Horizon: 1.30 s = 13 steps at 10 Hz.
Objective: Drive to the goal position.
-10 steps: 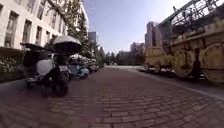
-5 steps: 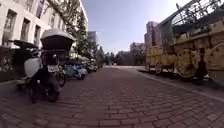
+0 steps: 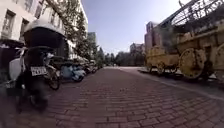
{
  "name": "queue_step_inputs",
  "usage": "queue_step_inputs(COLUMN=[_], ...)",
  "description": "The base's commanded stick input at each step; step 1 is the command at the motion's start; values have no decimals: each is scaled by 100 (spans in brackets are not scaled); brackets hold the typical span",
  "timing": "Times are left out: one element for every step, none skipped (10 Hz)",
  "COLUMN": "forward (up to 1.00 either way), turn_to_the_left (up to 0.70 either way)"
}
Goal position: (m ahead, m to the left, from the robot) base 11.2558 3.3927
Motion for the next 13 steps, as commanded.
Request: queue_step_inputs(forward=[70,70,70,70,70,70,70,70,70,70,70,70,70], turn_to_the_left=[0,0,0,0,0,1,5,11,14,14,11,0,0])
